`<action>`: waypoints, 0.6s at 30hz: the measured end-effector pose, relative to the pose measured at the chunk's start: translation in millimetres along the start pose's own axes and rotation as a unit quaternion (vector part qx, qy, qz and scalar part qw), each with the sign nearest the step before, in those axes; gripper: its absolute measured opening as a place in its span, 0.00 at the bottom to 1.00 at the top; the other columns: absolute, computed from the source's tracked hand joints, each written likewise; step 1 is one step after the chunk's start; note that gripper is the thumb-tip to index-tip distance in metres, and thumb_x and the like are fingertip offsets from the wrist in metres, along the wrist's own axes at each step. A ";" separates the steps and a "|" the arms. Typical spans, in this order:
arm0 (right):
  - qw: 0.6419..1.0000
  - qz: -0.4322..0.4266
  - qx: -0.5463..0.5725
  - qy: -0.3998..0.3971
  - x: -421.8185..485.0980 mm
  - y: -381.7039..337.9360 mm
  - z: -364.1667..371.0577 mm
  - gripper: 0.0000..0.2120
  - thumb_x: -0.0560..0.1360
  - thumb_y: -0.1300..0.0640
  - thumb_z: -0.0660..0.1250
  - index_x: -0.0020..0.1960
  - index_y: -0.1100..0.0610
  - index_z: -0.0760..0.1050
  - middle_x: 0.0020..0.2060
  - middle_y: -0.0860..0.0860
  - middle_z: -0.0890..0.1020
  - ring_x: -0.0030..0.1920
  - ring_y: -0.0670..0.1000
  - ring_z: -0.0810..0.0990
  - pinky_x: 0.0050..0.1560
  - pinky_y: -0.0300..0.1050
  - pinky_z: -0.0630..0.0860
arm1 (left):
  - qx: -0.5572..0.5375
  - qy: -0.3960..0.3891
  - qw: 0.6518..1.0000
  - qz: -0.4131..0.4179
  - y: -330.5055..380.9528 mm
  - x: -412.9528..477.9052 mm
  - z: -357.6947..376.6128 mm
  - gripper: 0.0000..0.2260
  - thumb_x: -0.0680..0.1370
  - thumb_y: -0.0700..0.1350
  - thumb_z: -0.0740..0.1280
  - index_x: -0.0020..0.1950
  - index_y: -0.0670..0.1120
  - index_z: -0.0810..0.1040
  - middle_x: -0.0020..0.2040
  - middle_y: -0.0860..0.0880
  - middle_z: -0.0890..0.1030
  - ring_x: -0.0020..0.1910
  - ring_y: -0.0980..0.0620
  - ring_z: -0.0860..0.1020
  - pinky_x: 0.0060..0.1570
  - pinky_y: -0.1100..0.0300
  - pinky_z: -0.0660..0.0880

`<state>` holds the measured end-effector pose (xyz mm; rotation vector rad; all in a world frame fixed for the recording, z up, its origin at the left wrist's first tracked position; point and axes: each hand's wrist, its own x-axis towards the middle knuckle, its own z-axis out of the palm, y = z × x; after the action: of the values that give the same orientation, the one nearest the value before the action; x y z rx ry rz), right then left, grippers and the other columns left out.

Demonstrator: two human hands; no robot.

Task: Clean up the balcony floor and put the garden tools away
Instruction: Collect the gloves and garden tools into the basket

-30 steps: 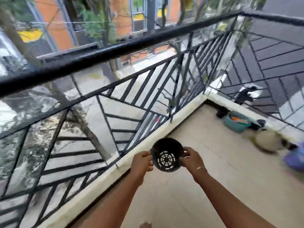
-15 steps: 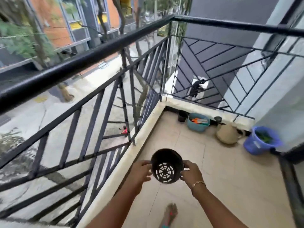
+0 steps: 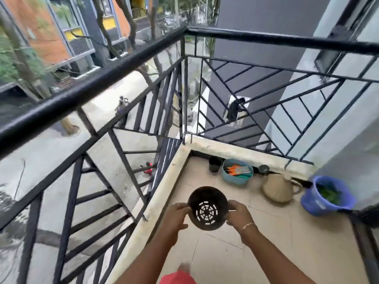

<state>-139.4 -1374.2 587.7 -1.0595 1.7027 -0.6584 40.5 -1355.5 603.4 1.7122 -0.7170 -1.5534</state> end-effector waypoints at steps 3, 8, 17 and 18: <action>1.000 -0.009 -0.003 0.022 59.8 -13.4 -2.9 0.11 0.66 0.71 0.64 0.38 0.56 0.78 0.39 0.57 0.83 0.39 0.54 0.77 0.40 0.46 0.72 | 0.004 -0.008 1.000 -0.011 26.2 48.3 9.1 0.05 0.76 0.38 0.65 0.47 0.45 0.80 0.40 0.49 0.76 0.41 0.54 0.70 0.39 0.59 0.72; 0.999 -0.007 -0.039 0.007 162.2 -56.0 -5.5 0.12 0.65 0.71 0.63 0.45 0.62 0.79 0.41 0.57 0.83 0.43 0.55 0.79 0.41 0.46 0.74 | 0.007 -0.015 1.000 -0.019 77.9 145.8 22.8 0.07 0.76 0.39 0.65 0.52 0.42 0.79 0.38 0.49 0.73 0.39 0.53 0.70 0.37 0.60 0.71; 0.997 0.059 0.015 -0.045 309.6 -146.1 -13.2 0.15 0.62 0.68 0.62 0.46 0.56 0.78 0.33 0.48 0.79 0.36 0.47 0.74 0.36 0.38 0.68 | 0.031 -0.021 0.997 -0.072 173.8 294.7 51.0 0.04 0.77 0.39 0.64 0.46 0.46 0.76 0.38 0.49 0.74 0.39 0.52 0.71 0.35 0.60 0.70; 0.996 0.066 0.028 -0.046 320.9 -152.1 -16.6 0.14 0.65 0.71 0.61 0.43 0.55 0.77 0.32 0.48 0.78 0.34 0.46 0.73 0.35 0.37 0.68 | 0.035 -0.022 0.996 -0.079 182.8 306.8 56.8 0.06 0.77 0.38 0.64 0.43 0.48 0.76 0.38 0.49 0.74 0.40 0.52 0.72 0.36 0.60 0.70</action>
<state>-144.8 -1729.3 571.2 -0.9167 1.6493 -0.5606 33.0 -1715.0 564.1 1.8284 -0.6781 -1.6954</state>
